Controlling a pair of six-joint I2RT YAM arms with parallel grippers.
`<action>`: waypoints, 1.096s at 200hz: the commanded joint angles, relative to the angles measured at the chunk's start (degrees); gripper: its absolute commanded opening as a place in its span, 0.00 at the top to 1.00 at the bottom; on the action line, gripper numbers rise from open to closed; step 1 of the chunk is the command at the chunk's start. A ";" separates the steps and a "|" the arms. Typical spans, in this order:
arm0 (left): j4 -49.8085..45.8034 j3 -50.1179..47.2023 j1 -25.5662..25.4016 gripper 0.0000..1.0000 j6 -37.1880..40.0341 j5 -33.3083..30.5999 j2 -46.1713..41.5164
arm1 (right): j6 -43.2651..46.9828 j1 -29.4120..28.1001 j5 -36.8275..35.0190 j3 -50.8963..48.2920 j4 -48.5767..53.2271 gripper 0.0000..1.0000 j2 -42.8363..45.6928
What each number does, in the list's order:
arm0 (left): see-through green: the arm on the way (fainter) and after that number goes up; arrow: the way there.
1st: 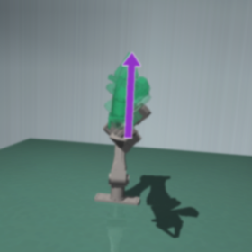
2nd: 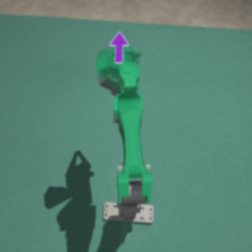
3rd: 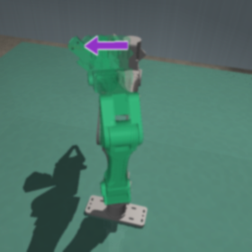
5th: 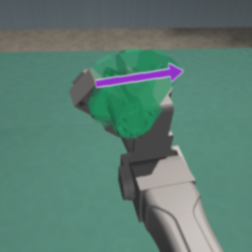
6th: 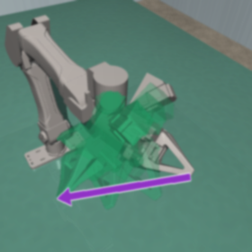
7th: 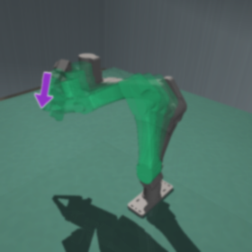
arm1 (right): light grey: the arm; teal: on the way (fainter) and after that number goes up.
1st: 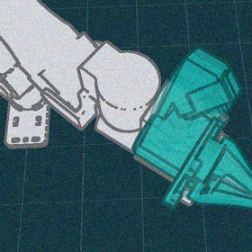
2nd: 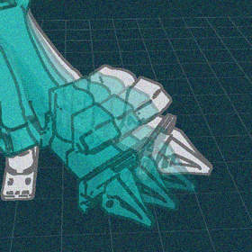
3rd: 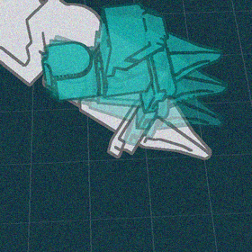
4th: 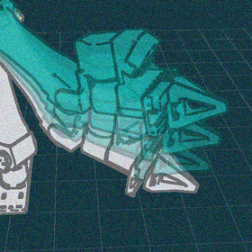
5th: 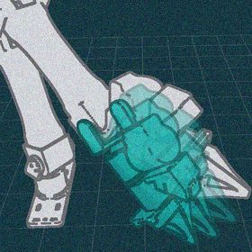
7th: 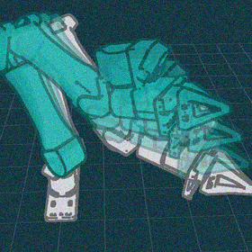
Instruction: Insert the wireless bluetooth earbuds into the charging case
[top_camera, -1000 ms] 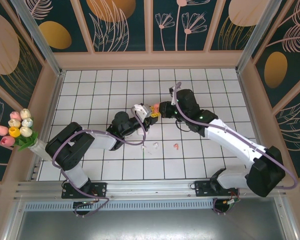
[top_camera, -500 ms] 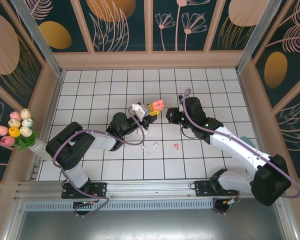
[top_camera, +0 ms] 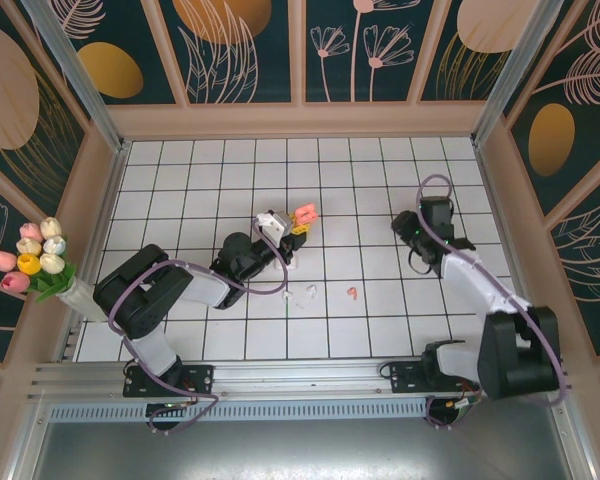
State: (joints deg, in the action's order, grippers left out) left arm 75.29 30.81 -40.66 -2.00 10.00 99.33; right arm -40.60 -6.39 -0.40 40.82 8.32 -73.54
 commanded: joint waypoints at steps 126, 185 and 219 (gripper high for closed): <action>0.12 4.63 0.07 1.00 -1.79 -0.43 -0.78 | 7.08 8.19 6.00 30.05 0.11 0.52 -40.91; -0.04 5.40 0.06 1.00 -1.65 -0.34 -0.80 | 6.13 4.51 11.42 20.89 -4.65 0.71 -36.30; -0.05 4.83 0.13 1.00 -1.43 -0.66 -0.77 | 3.04 -0.20 13.46 14.23 -6.17 0.78 -29.28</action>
State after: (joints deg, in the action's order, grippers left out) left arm 74.70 34.94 -40.66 -3.27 9.56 99.33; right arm -34.83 -2.70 8.75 59.75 1.45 -107.94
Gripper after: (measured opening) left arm 0.247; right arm 0.234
